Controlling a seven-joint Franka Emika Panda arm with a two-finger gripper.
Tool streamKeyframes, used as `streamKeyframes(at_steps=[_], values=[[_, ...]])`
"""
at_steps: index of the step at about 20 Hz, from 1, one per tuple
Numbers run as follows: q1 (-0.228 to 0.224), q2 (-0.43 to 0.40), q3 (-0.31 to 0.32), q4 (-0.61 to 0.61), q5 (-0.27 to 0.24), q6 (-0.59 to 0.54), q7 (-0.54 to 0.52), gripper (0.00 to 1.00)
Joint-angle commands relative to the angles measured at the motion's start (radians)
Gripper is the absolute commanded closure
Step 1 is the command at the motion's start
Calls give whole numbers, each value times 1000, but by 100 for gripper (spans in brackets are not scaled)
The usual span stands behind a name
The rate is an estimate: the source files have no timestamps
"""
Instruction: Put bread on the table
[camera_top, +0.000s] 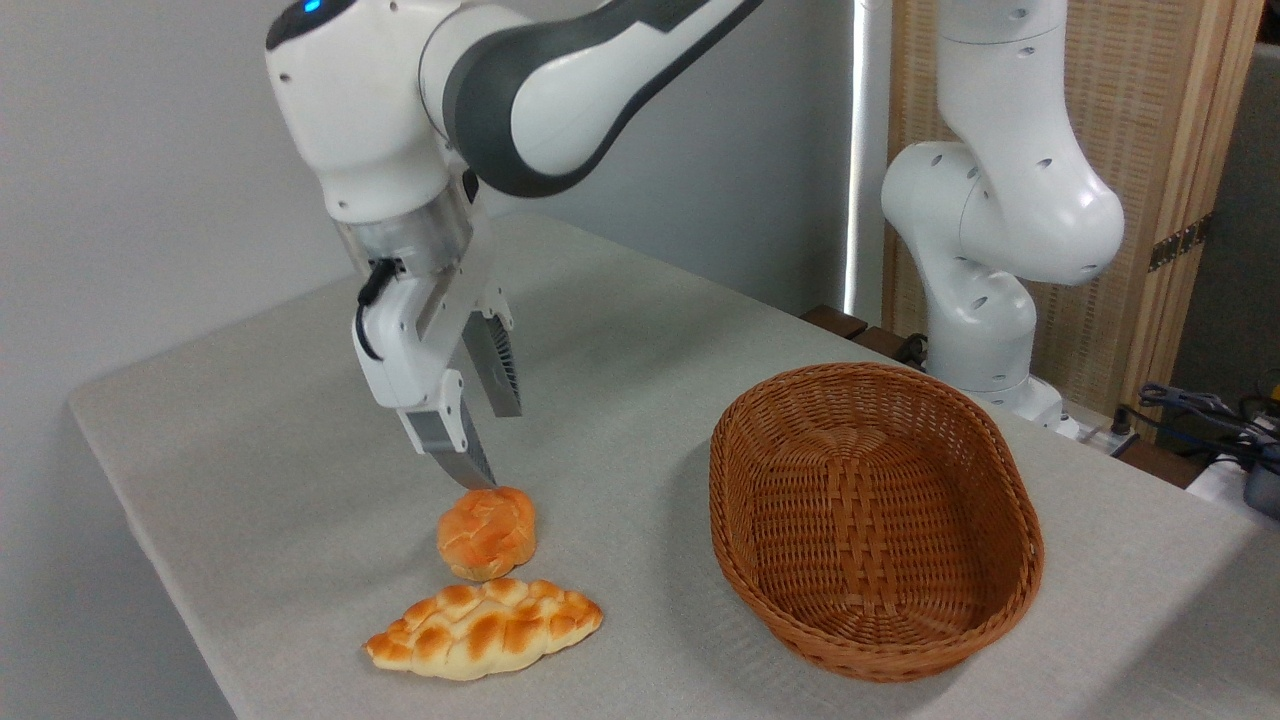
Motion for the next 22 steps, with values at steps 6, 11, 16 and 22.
streamKeyframes(at_steps=[6, 11, 16, 22], values=[[13, -56, 100, 160, -9, -99, -401, 0], [4, -74, 188, 164, -11, -127, -441, 0], [6, -109, 223, 164, -23, -149, -542, 0], [24, -132, 213, 147, -21, -155, -582, 0]])
